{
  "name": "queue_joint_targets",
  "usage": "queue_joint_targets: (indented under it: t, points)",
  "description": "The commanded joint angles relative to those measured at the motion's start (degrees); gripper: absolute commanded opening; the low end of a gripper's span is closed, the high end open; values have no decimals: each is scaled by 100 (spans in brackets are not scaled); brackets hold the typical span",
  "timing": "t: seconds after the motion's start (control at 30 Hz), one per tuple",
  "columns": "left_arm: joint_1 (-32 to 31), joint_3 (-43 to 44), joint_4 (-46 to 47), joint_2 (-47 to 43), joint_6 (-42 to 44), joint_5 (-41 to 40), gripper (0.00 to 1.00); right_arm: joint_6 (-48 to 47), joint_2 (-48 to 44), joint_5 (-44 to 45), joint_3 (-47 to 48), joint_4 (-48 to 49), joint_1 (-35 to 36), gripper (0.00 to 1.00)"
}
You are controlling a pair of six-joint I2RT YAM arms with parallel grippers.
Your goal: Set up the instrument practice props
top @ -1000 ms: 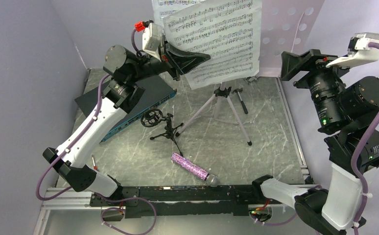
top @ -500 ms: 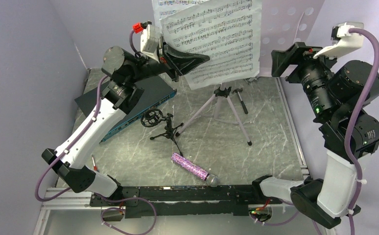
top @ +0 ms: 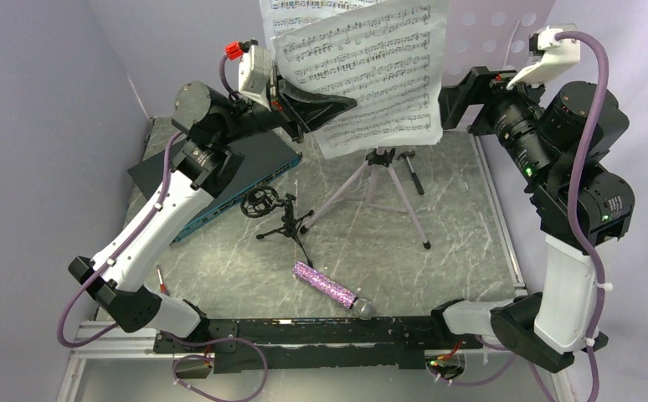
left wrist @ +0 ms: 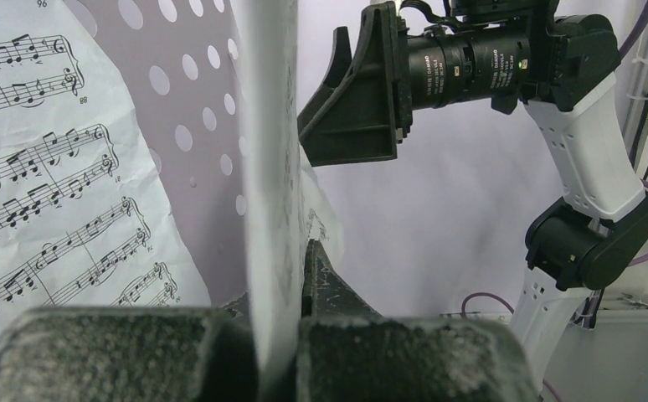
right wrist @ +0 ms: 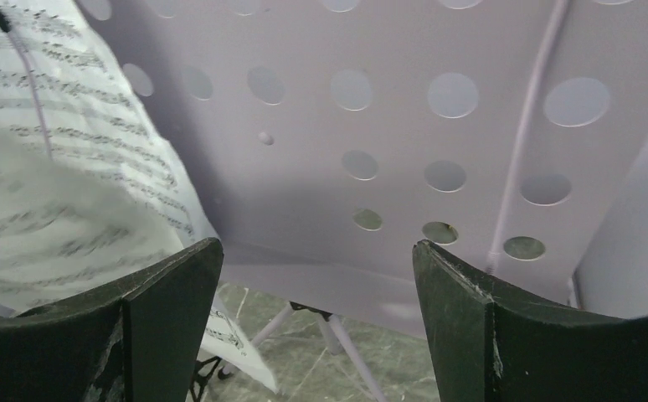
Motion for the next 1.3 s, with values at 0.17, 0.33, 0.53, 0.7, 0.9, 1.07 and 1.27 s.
queue_joint_targets:
  t: [0.17,0.33,0.53,0.7,0.9,1.07,1.27]
  points:
    - [6,-66,82,-257,-48,83,3,-210,82,-652,290,-21,-20,90]
    - [5,7,29,-203,-40,102,3,-163,-199,91,72,178,-20,89]
    - [7,70,98,-98,-110,91,3,-193,-861,999,-728,886,-24,88]
    - [5,282,298,87,-355,135,3,-287,-1123,1510,-1087,1184,-20,84]
    - [7,660,453,379,-602,53,3,-370,-927,1784,-1164,1192,-20,77]
    - [-15,869,685,557,-758,-9,3,-397,-837,1859,-1290,1353,-20,62]
    - [-202,1148,536,791,-529,-451,3,-467,-770,1870,-1433,1521,-19,59]
